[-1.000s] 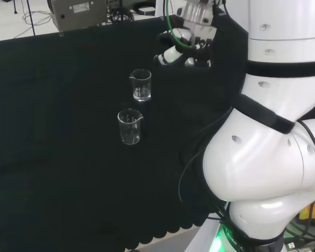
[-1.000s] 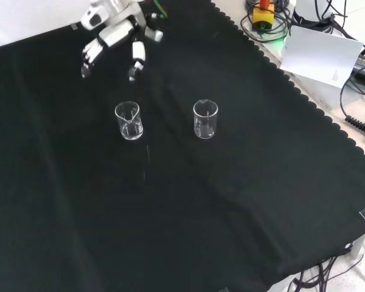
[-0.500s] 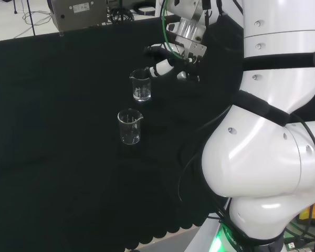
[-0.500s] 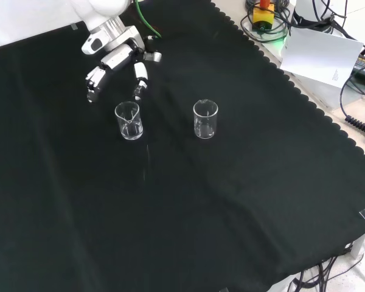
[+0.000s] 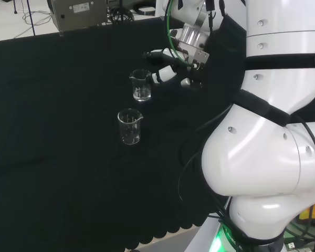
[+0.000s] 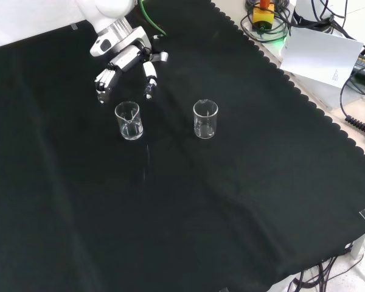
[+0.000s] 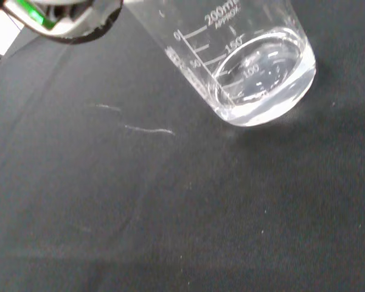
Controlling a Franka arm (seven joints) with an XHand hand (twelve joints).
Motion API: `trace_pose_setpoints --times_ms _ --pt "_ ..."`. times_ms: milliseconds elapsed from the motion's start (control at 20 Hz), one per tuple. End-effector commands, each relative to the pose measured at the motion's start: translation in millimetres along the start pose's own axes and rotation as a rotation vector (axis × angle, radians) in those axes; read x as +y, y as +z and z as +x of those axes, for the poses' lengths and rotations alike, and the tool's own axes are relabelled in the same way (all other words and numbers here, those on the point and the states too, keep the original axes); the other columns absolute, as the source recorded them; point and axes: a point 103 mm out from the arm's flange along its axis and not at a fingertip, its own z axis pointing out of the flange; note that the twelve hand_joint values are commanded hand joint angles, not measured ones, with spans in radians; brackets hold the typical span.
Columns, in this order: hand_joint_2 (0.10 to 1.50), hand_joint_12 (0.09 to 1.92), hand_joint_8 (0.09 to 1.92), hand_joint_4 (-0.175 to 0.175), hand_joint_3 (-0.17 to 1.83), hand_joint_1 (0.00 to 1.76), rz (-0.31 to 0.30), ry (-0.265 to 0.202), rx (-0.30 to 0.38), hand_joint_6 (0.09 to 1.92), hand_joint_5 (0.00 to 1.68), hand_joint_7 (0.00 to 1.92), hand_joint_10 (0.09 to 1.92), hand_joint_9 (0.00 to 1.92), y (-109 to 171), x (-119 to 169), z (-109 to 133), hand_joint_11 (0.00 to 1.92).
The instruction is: Pick up the beaker on the right.
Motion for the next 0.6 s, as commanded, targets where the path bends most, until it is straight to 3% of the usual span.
trace_pose_setpoints --times_ms 50,300,600 --pt "0.54 1.28 0.67 -0.050 0.64 0.80 -0.014 0.003 0.025 0.09 0.34 0.09 0.69 0.24 14.2 5.1 -7.9 0.00" --pt "0.53 1.27 0.68 -0.053 0.63 0.83 -0.077 -0.010 0.060 0.09 0.35 0.10 0.68 0.24 21.9 12.2 -10.8 0.00" --pt "0.52 1.26 0.69 -0.054 0.64 0.87 -0.069 -0.056 0.121 0.09 0.38 0.12 0.69 0.24 35.5 23.0 -12.0 0.00"
